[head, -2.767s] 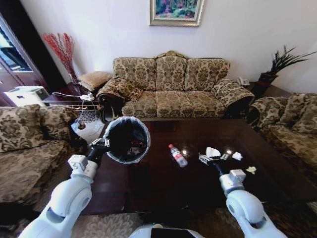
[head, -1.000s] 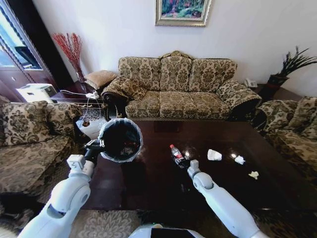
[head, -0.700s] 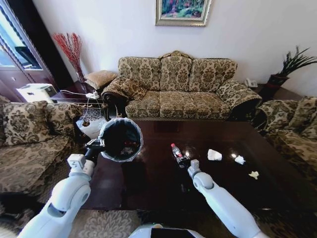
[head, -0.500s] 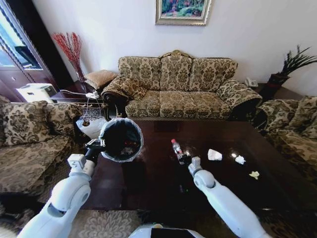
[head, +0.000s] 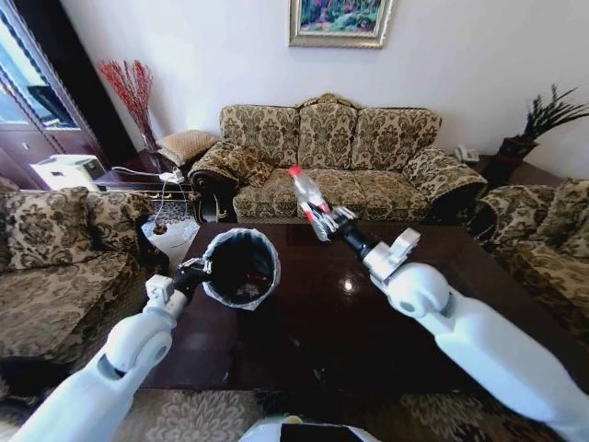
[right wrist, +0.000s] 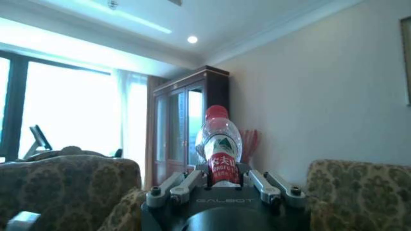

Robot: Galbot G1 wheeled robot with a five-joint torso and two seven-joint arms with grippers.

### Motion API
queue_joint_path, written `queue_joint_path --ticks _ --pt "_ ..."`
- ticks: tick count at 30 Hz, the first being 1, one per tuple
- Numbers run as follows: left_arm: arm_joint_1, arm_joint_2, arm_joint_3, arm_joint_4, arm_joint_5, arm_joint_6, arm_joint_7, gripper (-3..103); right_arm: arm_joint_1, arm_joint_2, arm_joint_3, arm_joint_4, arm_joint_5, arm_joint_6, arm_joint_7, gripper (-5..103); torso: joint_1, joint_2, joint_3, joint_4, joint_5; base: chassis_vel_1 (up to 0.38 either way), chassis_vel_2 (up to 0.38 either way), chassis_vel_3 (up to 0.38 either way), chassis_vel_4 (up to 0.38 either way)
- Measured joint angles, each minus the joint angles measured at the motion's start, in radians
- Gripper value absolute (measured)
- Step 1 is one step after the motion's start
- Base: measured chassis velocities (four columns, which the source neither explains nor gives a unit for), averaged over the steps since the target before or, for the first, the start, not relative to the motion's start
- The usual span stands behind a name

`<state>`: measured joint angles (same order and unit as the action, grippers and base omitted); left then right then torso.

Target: Move to the front of the table and place the trash on the table into the trash bin.

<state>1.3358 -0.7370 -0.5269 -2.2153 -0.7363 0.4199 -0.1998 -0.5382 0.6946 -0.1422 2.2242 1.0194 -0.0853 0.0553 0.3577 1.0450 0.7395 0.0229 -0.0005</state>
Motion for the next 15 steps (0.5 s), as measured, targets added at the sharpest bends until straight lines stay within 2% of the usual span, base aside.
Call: queue_joint_path --ticks 2,3,4,7,11,15 --pt "-0.07 0.047 0.051 0.016 -0.065 0.029 0.001 0 0.036 0.006 -0.033 0.001 0.011 0.0 -0.026 19 0.0 0.0 0.0 -0.0004 0.0001 0.0 0.0 0.0 0.0" --pt "-0.07 0.047 0.051 0.016 -0.065 0.029 0.001 0 0.036 0.006 -0.033 0.001 0.011 0.0 -0.026 19 0.0 0.0 0.0 -0.0004 0.0001 0.0 0.0 0.0 0.0" --pt "-0.161 0.095 0.107 0.038 -0.135 0.062 0.001 0 0.067 0.018 -0.065 -0.011 0.017 0.0 -0.047 19 0.0 0.0 0.0 -0.0003 0.0006 0.0 0.0 0.0 0.0" --pt "-0.332 0.142 0.199 0.08 -0.213 0.1 -0.006 0 0.091 0.042 -0.115 -0.045 -0.002 0.004 -0.09 19 0.0 0.0 0.0 -0.0003 0.0009 0.0 0.0 0.0 0.0" --pt "-0.416 0.15 0.257 0.1 -0.247 0.123 -0.011 0 0.083 0.069 -0.151 -0.093 -0.058 0.016 -0.121 19 0.0 0.0 0.0 -0.0004 0.0004 0.0 0.0 0.0 0.0" --pt "-0.426 0.144 0.272 0.101 -0.259 0.135 -0.021 0 0.078 0.109 -0.181 -0.136 -0.122 0.025 -0.125 16 0.0 0.0 0.0 0.0002 0.0005 0.0 0.0 0.0 0.0"
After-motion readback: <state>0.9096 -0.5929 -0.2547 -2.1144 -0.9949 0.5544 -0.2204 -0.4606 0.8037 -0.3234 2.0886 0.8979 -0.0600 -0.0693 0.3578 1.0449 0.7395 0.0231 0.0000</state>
